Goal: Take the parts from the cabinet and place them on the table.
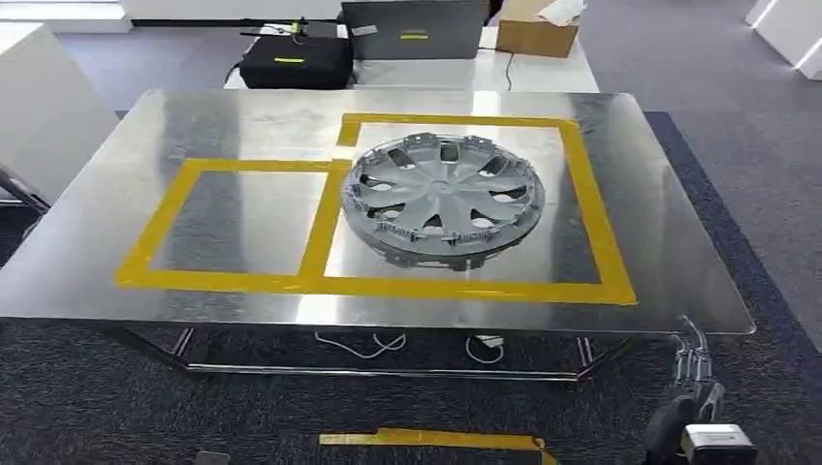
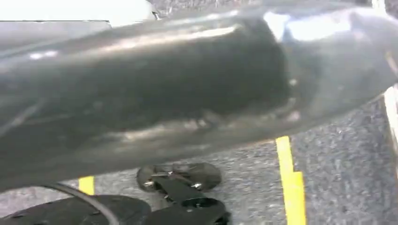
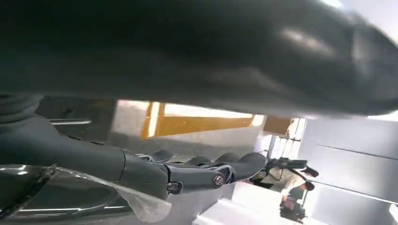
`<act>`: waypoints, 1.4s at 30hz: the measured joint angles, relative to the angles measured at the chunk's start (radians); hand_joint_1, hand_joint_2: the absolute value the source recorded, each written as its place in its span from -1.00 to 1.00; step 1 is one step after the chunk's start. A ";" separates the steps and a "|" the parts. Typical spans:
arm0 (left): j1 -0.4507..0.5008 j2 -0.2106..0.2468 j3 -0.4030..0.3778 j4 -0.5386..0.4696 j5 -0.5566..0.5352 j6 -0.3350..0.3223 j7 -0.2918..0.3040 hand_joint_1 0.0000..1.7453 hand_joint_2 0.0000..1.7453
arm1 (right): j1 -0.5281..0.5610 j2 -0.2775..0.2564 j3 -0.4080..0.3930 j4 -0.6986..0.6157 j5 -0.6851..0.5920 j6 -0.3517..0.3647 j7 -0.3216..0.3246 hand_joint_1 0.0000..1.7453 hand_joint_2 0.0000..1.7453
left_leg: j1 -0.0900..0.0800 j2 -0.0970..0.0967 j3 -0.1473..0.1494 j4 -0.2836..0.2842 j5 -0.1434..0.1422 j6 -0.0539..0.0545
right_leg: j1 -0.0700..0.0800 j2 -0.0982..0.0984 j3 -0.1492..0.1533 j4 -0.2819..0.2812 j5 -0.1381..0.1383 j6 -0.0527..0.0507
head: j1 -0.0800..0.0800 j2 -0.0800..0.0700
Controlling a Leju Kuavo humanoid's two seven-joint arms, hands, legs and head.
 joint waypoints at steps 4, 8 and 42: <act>0.000 -0.004 0.001 0.000 0.000 0.000 0.000 -1.00 -1.00 | -0.002 0.001 -0.012 0.010 0.000 0.000 0.000 -1.00 -1.00 | 0.006 0.005 -0.071 0.026 0.035 -0.014 | -0.006 -0.002 0.157 -0.150 0.123 0.009 | -0.001 0.000; -0.002 -0.005 0.002 -0.002 0.000 0.000 -0.001 -1.00 -1.00 | -0.011 0.004 -0.015 0.015 0.001 0.002 -0.002 -1.00 -1.00 | 0.000 0.007 -0.091 0.054 0.061 -0.037 | -0.003 0.000 0.257 -0.315 0.068 -0.014 | 0.003 0.000; -0.017 -0.031 0.063 -0.008 -0.058 0.077 -0.012 -1.00 -1.00 | -0.339 -0.036 -0.893 1.140 0.282 -0.241 0.113 -1.00 -1.00 | 0.011 0.056 -0.083 0.099 -0.036 -0.053 | -0.005 -0.045 0.204 -0.302 0.110 -0.038 | 0.013 0.000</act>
